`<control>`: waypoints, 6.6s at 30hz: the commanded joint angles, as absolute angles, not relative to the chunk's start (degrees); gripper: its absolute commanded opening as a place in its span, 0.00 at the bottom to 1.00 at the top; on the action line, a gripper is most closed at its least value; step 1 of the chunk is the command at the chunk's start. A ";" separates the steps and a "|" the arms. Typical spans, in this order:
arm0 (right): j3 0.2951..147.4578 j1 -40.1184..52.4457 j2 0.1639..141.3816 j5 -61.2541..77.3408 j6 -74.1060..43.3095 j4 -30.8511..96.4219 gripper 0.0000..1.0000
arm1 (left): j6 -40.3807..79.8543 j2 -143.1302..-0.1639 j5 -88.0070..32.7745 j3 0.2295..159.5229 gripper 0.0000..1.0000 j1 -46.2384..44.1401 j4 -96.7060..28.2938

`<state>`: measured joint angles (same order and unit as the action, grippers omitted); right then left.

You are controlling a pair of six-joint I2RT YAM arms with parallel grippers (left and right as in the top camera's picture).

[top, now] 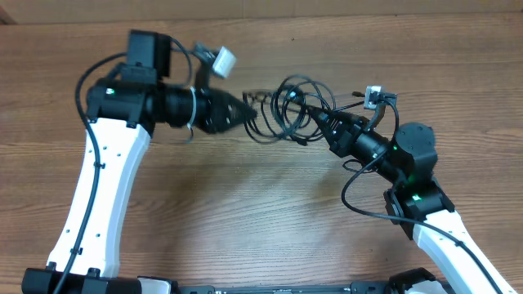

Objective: Untangle cables

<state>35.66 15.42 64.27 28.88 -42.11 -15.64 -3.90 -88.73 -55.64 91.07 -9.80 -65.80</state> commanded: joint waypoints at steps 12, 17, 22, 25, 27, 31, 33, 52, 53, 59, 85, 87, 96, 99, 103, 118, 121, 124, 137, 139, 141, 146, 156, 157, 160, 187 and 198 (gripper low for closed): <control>35.77 15.29 65.06 4.80 -35.24 -2.98 0.04 | 9.61 -87.39 -3.60 91.98 0.04 -10.52 -78.74; 35.77 15.29 65.06 4.54 -35.27 -2.48 0.04 | 10.63 -87.39 -1.26 91.98 0.04 -10.52 -78.11; 35.77 15.29 65.06 4.54 -35.27 -2.42 0.04 | 10.76 -87.39 -1.23 91.98 0.04 -10.50 -76.88; 35.77 15.29 65.06 4.54 -35.27 -2.39 0.04 | 10.74 -87.39 -1.21 91.98 0.04 -10.50 -76.40; 35.77 15.29 65.06 4.51 -35.24 -2.39 0.04 | 10.74 -87.39 -0.51 91.98 0.04 -10.52 -76.47; 35.77 15.29 65.06 4.51 -35.24 -2.35 0.04 | 10.76 -87.39 0.62 91.98 0.04 -10.52 -76.42; 35.77 15.29 65.06 4.51 -35.27 -2.04 0.05 | 10.76 -87.39 0.62 91.98 0.04 -10.52 -76.44; 35.75 15.29 65.06 0.08 -35.24 12.88 0.05 | 19.92 -87.39 24.62 91.98 0.04 -10.50 -76.47; 35.75 15.29 65.06 -1.28 -35.24 14.00 0.05 | 21.63 -87.39 28.73 91.98 0.04 -10.50 -76.47; 35.75 15.31 65.06 -3.77 -35.27 15.77 0.05 | 30.13 -87.39 35.90 91.98 0.04 -10.50 -76.36; 35.77 15.31 65.01 7.84 -35.29 10.59 0.30 | 16.47 -89.93 -19.70 90.00 0.07 -11.84 -60.51; 35.75 15.31 65.01 7.81 -35.31 10.59 0.31 | 17.91 -91.79 -19.64 88.97 0.40 -12.10 -60.64; 35.77 15.31 65.01 7.84 -35.53 11.05 0.39 | 18.28 -97.60 -19.49 88.88 1.00 -12.08 -60.62; 35.75 15.31 65.01 7.84 -35.53 11.07 0.40 | 18.28 -98.87 -19.44 88.88 1.00 -12.19 -60.62; 35.77 15.31 65.01 7.81 -35.53 11.07 0.42 | 22.13 -100.16 -17.32 88.86 0.95 -12.19 -60.62; 35.75 15.31 65.01 7.79 -35.51 12.10 0.44 | 50.43 -106.69 -12.03 88.86 0.64 -14.52 -55.64; 35.75 15.31 65.01 7.77 -35.48 13.43 0.44 | 50.41 -109.38 -11.97 88.86 0.61 -15.81 -54.39; 35.75 15.31 65.01 7.79 -35.48 13.96 0.44 | 50.41 -111.68 -10.66 88.86 0.57 -16.40 -53.95; 35.75 15.31 65.01 7.79 -35.51 14.31 0.45 | 50.37 -122.72 -8.49 88.86 0.27 -16.53 -45.56; 35.75 15.31 65.01 7.79 -35.51 14.31 0.45 | 50.37 -123.76 -8.54 88.86 0.22 -16.56 -44.42; 35.75 15.31 65.01 7.79 -35.51 14.28 0.45 | 50.35 -124.38 -8.54 88.86 0.12 -16.56 -44.03; 35.75 15.31 65.01 7.79 -35.51 14.31 0.45 | 49.39 -124.40 -9.50 88.88 0.04 -16.58 -43.24; 35.75 15.31 65.01 7.79 -35.53 14.22 0.43 | 34.61 -120.68 -31.31 96.36 0.04 -16.69 -40.58; 35.75 15.31 65.01 7.79 -35.53 14.13 0.43 | 32.75 -119.90 -32.40 97.49 0.04 -16.84 -40.77; 35.75 15.31 65.01 7.90 -35.59 14.09 0.43 | 28.99 -117.21 -32.88 99.37 0.04 -17.30 -41.76; 35.75 15.35 65.14 21.56 -45.67 2.83 0.56 | 15.38 -104.88 -52.31 99.46 0.04 -16.10 -46.65; 35.75 15.42 68.88 23.57 -53.80 2.11 0.76 | 19.79 -104.86 -52.12 101.12 0.04 -15.29 -43.46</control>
